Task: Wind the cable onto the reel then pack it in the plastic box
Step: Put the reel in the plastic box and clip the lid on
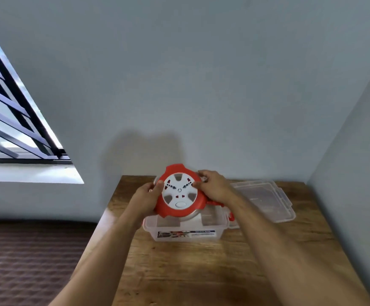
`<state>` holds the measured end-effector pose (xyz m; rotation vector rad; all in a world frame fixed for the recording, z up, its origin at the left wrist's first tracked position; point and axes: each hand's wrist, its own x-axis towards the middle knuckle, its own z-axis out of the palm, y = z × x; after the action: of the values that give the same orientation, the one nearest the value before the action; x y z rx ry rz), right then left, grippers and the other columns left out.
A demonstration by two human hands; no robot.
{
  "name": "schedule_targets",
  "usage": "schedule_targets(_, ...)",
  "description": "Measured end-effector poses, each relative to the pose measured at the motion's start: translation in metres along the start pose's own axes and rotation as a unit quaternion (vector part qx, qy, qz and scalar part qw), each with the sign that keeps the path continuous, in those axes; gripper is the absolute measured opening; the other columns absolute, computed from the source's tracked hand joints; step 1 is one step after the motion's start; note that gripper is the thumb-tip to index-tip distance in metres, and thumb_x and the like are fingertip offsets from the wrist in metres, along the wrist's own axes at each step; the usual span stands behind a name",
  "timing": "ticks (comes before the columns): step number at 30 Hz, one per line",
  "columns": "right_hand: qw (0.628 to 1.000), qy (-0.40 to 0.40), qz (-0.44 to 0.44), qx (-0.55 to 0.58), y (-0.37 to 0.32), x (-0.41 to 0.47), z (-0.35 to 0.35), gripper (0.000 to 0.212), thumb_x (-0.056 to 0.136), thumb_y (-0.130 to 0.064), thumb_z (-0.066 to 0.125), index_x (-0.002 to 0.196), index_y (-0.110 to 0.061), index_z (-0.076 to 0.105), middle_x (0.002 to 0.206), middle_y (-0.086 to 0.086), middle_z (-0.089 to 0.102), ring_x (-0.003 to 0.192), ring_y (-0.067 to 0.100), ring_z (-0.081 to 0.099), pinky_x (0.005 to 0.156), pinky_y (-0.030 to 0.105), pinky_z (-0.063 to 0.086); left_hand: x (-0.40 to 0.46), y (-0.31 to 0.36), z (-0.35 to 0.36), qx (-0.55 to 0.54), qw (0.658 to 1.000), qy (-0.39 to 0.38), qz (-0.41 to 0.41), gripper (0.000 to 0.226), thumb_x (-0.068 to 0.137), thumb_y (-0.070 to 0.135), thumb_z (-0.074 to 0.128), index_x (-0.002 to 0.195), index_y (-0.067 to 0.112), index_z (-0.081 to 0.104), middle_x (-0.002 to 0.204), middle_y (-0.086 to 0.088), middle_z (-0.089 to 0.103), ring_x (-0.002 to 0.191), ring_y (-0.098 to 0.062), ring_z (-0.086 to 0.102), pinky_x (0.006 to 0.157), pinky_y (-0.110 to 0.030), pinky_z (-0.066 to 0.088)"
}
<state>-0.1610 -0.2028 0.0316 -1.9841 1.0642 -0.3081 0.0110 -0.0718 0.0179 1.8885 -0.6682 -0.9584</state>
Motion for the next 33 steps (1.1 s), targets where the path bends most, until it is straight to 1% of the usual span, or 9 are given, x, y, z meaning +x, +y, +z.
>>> schedule_targets(4, 0.997, -0.041, 0.064, -0.010, 0.001, 0.016, 0.009, 0.049, 0.098, -0.022, 0.062, 0.144, -0.011, 0.049, 0.136, 0.010, 0.061, 0.113, 0.025, 0.064, 0.086, 0.030, 0.050, 0.021, 0.003, 0.006, 0.159, 0.987, 0.029, -0.008, 0.058, 0.105, 0.044, 0.037, 0.123, -0.004, 0.064, 0.104, -0.019, 0.072, 0.097, -0.033, 0.069, 0.094, -0.047, 0.058)
schedule_targets(7, 0.988, -0.085, 0.130, -0.017, 0.004, 0.022, 0.010, 0.029, 0.098, -0.027, 0.061, 0.124, -0.016, 0.061, 0.104, 0.006, 0.071, 0.085, 0.020, 0.071, 0.070, 0.036, 0.062, 0.031, 0.006, 0.009, 0.281, 0.960, 0.021, -0.002, 0.045, 0.104, 0.032, 0.042, 0.135, 0.003, 0.057, 0.120, -0.022, 0.069, 0.111, -0.036, 0.065, 0.097, -0.043, 0.051)
schedule_targets(9, 0.980, -0.106, 0.131, -0.106, 0.005, 0.024, 0.007, 0.028, 0.098, -0.035, 0.061, 0.117, -0.016, 0.064, 0.091, 0.000, 0.068, 0.072, 0.015, 0.068, 0.057, 0.030, 0.056, 0.037, 0.006, 0.010, 0.332, 0.943, 0.008, -0.004, 0.044, 0.104, 0.033, 0.045, 0.139, 0.008, 0.055, 0.128, -0.020, 0.068, 0.115, -0.035, 0.064, 0.095, -0.042, 0.049)
schedule_targets(12, 0.972, -0.133, 0.136, -0.140, 0.009, 0.026, 0.009, 0.033, 0.097, -0.037, 0.062, 0.119, -0.013, 0.065, 0.094, 0.006, 0.075, 0.075, 0.023, 0.074, 0.072, 0.041, 0.063, 0.044, 0.004, 0.013, 0.395, 0.919, -0.012, -0.017, 0.045, 0.102, 0.034, 0.050, 0.139, 0.009, 0.056, 0.120, -0.016, 0.071, 0.100, -0.029, 0.068, 0.083, -0.038, 0.051)
schedule_targets(14, 0.966, -0.142, 0.143, -0.161, 0.012, 0.024, 0.013, 0.033, 0.096, -0.036, 0.063, 0.121, -0.015, 0.064, 0.100, 0.006, 0.074, 0.081, 0.023, 0.074, 0.079, 0.043, 0.062, 0.043, 0.004, 0.015, 0.423, 0.906, -0.020, -0.020, 0.039, 0.099, 0.031, 0.055, 0.128, 0.006, 0.064, 0.093, -0.010, 0.073, 0.074, -0.021, 0.069, 0.065, -0.030, 0.054)
schedule_targets(16, 0.961, -0.149, 0.145, -0.180, 0.015, 0.020, 0.020, 0.034, 0.096, -0.034, 0.063, 0.124, -0.016, 0.061, 0.109, 0.005, 0.072, 0.089, 0.022, 0.072, 0.081, 0.040, 0.060, 0.039, 0.001, 0.017, 0.442, 0.897, -0.023, -0.011, 0.032, 0.099, 0.026, 0.058, 0.120, 0.004, 0.067, 0.079, -0.001, 0.065, 0.066, -0.017, 0.067, 0.049, -0.021, 0.044)
schedule_targets(20, 0.959, -0.150, 0.147, -0.189, 0.020, 0.012, 0.035, 0.042, 0.098, -0.031, 0.062, 0.135, -0.013, 0.053, 0.127, 0.009, 0.065, 0.106, 0.026, 0.066, 0.094, 0.042, 0.055, 0.036, -0.006, 0.021, 0.525, 0.850, -0.012, 0.031, 0.029, 0.096, 0.025, 0.063, 0.116, 0.006, 0.070, 0.104, -0.009, 0.075, 0.084, -0.024, 0.070, 0.065, -0.024, 0.047)
schedule_targets(24, 0.955, -0.152, 0.156, -0.203, 0.016, 0.006, 0.041, 0.047, 0.101, -0.031, 0.058, 0.143, -0.011, 0.047, 0.138, 0.011, 0.059, 0.117, 0.028, 0.062, 0.098, 0.040, 0.051, 0.036, -0.015, 0.024, 0.512, 0.856, 0.021, 0.066, 0.031, 0.095, 0.033, 0.064, 0.104, 0.004, 0.072, 0.099, -0.012, 0.078, 0.089, -0.029, 0.075, 0.070, -0.034, 0.057)
schedule_targets(33, 0.955, -0.138, 0.155, -0.212, 0.020, -0.003, 0.047, 0.037, 0.102, -0.025, 0.054, 0.135, -0.008, 0.056, 0.128, 0.012, 0.064, 0.110, 0.026, 0.064, 0.093, 0.036, 0.051, 0.013, -0.041, 0.030, 0.605, 0.759, 0.103, 0.218, 0.030, 0.100, 0.042, 0.053, 0.112, 0.024, 0.073, 0.090, 0.000, 0.080, 0.076, -0.020, 0.077, 0.057, -0.030, 0.052)
